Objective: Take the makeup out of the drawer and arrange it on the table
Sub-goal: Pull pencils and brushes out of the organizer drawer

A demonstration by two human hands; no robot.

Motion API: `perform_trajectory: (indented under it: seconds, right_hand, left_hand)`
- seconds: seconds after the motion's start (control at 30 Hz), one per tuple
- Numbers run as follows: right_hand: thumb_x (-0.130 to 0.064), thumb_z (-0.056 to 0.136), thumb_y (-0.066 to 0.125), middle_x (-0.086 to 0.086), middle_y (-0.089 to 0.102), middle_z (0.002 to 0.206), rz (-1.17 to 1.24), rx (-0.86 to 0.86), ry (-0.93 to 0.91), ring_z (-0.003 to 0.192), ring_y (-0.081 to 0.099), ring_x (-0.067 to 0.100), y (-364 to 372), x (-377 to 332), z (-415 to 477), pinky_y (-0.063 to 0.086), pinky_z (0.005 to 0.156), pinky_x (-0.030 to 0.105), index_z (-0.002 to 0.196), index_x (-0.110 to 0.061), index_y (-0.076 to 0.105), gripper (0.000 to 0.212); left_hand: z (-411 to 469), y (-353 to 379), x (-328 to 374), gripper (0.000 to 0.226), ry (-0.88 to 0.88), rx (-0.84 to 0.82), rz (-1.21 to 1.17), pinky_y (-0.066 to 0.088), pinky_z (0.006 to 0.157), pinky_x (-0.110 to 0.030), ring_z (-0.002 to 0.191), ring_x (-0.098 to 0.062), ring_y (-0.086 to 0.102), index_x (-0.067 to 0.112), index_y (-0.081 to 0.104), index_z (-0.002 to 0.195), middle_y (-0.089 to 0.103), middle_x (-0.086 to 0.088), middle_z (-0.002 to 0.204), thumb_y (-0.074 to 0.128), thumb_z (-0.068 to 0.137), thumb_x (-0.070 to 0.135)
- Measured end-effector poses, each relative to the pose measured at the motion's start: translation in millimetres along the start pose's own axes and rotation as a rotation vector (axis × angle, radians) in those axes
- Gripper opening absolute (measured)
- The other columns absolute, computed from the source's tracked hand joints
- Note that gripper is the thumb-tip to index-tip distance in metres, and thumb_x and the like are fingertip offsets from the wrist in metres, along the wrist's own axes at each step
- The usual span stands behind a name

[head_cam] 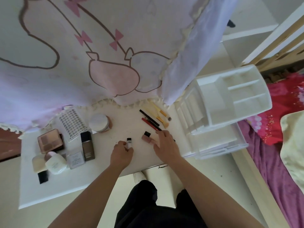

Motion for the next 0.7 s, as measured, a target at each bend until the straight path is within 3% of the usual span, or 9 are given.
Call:
perform_trajectory:
  seconds: [0.1, 0.27, 0.4, 0.47, 0.6, 0.67, 0.7]
  right_hand:
    - [-0.023, 0.094, 0.057, 0.0, 0.045, 0.14, 0.038, 0.062, -0.018, 0.127, 0.05, 0.02, -25.9, 20.5, -16.4, 0.047, 0.1, 0.036, 0.142, -0.019, 0.047, 0.048]
    - [-0.02, 0.095, 0.057, -0.004, 0.059, 0.124, 0.14, 0.325, -0.023, 0.112, 0.057, 0.015, -79.1, 78.2, -55.0, 0.05, 0.089, 0.031, 0.123, -0.022, 0.064, 0.029]
    - [-0.018, 0.092, 0.063, 0.001, 0.059, 0.122, 0.246, 0.577, 0.181, 0.114, 0.055, 0.022, -110.4, 144.7, -80.8, 0.046, 0.094, 0.032, 0.117, -0.019, 0.067, 0.025]
    - [-0.018, 0.09, 0.065, 0.008, 0.05, 0.134, 0.297, 0.66, 0.353, 0.125, 0.046, 0.031, -121.7, 174.9, -90.4, 0.039, 0.104, 0.041, 0.128, -0.015, 0.059, 0.039]
    - [-0.029, 0.088, 0.068, 0.015, 0.016, 0.158, 0.613, 0.509, 0.826, 0.14, 0.025, 0.037, -127.9, 222.5, -98.7, 0.03, 0.113, 0.05, 0.154, -0.01, 0.019, 0.084]
    - [-0.036, 0.09, 0.068, 0.015, 0.024, 0.155, 0.901, 0.378, 0.98, 0.135, 0.036, 0.036, -125.7, 239.5, -99.9, 0.036, 0.109, 0.047, 0.154, -0.012, 0.018, 0.085]
    - [-0.035, 0.092, 0.066, 0.014, 0.033, 0.149, 1.111, 0.305, 0.989, 0.129, 0.043, 0.035, -122.5, 245.5, -98.9, 0.041, 0.105, 0.046, 0.149, -0.012, 0.027, 0.073]
  left_hand:
    - [-17.7, 5.3, 11.2, 0.054, -0.01, 0.066, 0.091, 0.043, 0.096, -0.043, 0.12, -0.036, 0.048, 0.006, 0.04, 0.139, 0.044, -0.019, 0.136, 0.058, 0.092, 0.027]
    - [-47.5, 29.3, 54.4, 0.063, 0.134, 0.207, 0.264, 0.033, 0.109, -0.049, 0.141, -0.035, 0.023, 0.008, 0.032, 0.147, 0.024, -0.018, 0.154, 0.055, 0.094, 0.034]
    - [-73.8, 68.5, 92.4, 0.059, 0.163, 0.212, 0.17, 0.037, 0.104, -0.053, 0.139, -0.038, 0.025, 0.005, 0.036, 0.143, 0.024, -0.02, 0.153, 0.055, 0.095, 0.032]
    - [-88.5, 90.9, 111.4, 0.063, 0.13, 0.179, 0.053, 0.036, 0.104, -0.053, 0.136, -0.039, 0.026, 0.002, 0.03, 0.147, 0.022, -0.021, 0.153, 0.054, 0.096, 0.033]
    - [-112.2, 134.5, 141.2, 0.057, -0.029, 0.074, -0.27, 0.034, 0.108, -0.048, 0.133, -0.039, 0.035, 0.005, 0.038, 0.145, 0.028, -0.02, 0.151, 0.049, 0.099, 0.038]
    - [-118.0, 157.3, 148.6, 0.062, -0.199, -0.089, -0.469, 0.042, 0.105, -0.049, 0.122, -0.037, 0.048, 0.003, 0.041, 0.141, 0.044, -0.017, 0.139, 0.043, 0.099, 0.049]
    - [-122.8, 169.5, 152.2, 0.065, -0.297, -0.211, -0.635, 0.046, 0.099, -0.05, 0.116, -0.036, 0.053, 0.002, 0.04, 0.14, 0.05, -0.017, 0.13, 0.042, 0.099, 0.052]
Point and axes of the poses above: each hand's wrist, its own z-axis towards the middle knuckle, its own y-axis out of the palm, x = y × z, the point moved 3 cm from there along z, towards the middle knuckle
